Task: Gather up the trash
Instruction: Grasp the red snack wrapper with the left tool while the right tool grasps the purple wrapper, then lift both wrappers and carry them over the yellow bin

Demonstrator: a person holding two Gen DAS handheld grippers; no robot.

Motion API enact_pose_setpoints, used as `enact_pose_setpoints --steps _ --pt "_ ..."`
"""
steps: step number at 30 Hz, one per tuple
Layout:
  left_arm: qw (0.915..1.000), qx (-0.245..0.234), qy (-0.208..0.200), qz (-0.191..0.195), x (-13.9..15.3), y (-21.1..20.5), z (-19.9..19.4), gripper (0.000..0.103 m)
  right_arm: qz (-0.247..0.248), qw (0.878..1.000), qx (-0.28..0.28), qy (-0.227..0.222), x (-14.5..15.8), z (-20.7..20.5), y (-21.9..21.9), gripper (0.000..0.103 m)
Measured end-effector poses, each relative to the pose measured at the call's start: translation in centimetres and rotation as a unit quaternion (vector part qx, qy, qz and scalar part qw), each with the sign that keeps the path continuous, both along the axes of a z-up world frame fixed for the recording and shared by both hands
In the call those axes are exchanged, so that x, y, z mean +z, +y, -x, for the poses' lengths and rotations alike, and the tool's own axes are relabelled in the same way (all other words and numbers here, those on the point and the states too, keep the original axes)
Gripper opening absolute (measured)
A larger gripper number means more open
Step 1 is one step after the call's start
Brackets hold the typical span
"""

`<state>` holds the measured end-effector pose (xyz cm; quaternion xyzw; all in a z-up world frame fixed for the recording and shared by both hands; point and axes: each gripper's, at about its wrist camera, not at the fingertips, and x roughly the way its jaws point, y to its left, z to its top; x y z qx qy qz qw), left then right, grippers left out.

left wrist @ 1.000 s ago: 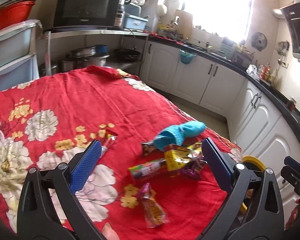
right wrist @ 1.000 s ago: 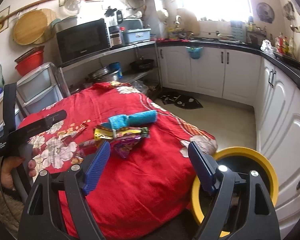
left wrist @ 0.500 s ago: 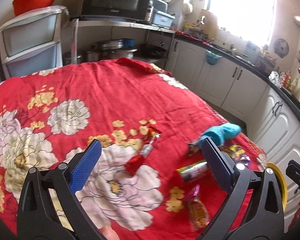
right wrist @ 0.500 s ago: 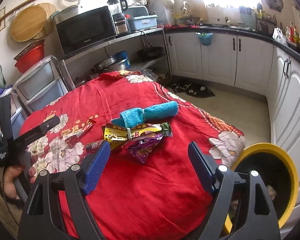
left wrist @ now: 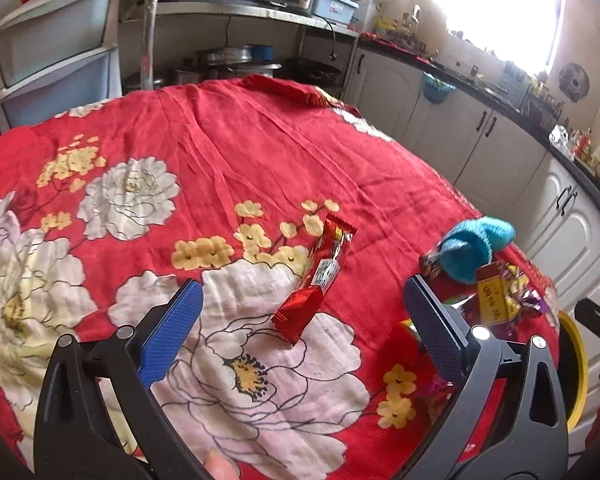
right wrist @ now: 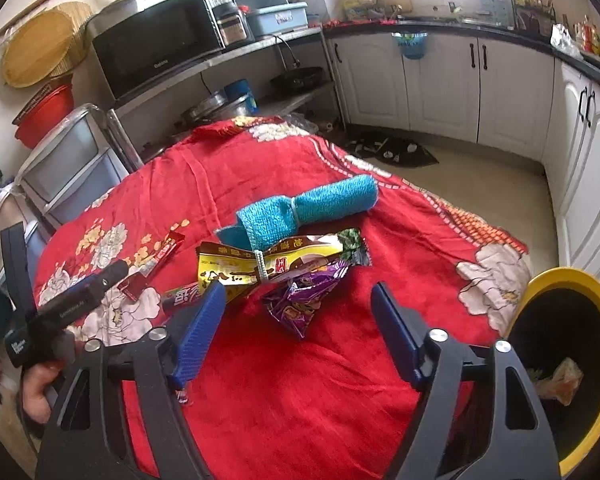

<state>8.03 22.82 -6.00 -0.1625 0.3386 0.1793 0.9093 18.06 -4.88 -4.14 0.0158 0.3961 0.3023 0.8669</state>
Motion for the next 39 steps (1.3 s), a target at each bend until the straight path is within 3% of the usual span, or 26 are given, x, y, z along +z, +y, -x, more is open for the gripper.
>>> enact_pose_setpoints --steps 14,18,30,35,39 --pt "0.9992 -0.017 0.031 0.022 -2.5 1.3 -2.2 0.091 -0.011 0.997 -0.034 0.071 -3.2 -3.2 1.2 0.042" --pt "0.9988 -0.020 0.038 0.023 -2.8 1.2 -2.6 0.078 -0.025 0.994 -0.037 0.095 -4.1 -3.7 0.8 0.030" --pt "0.9980 -0.035 0.045 0.027 -3.0 0.5 -2.4 0.023 -0.045 0.993 -0.034 0.102 -3.8 -2.9 -1.1 0.021" --pt "0.9972 -0.037 0.040 0.052 -3.2 0.7 -1.7 0.010 -0.052 0.993 -0.038 0.103 -3.5 -2.5 -2.5 0.019" --pt "0.9964 -0.035 0.032 0.070 -3.3 0.8 -0.9 0.005 -0.053 0.992 -0.040 0.103 -3.4 -2.1 -3.4 0.019"
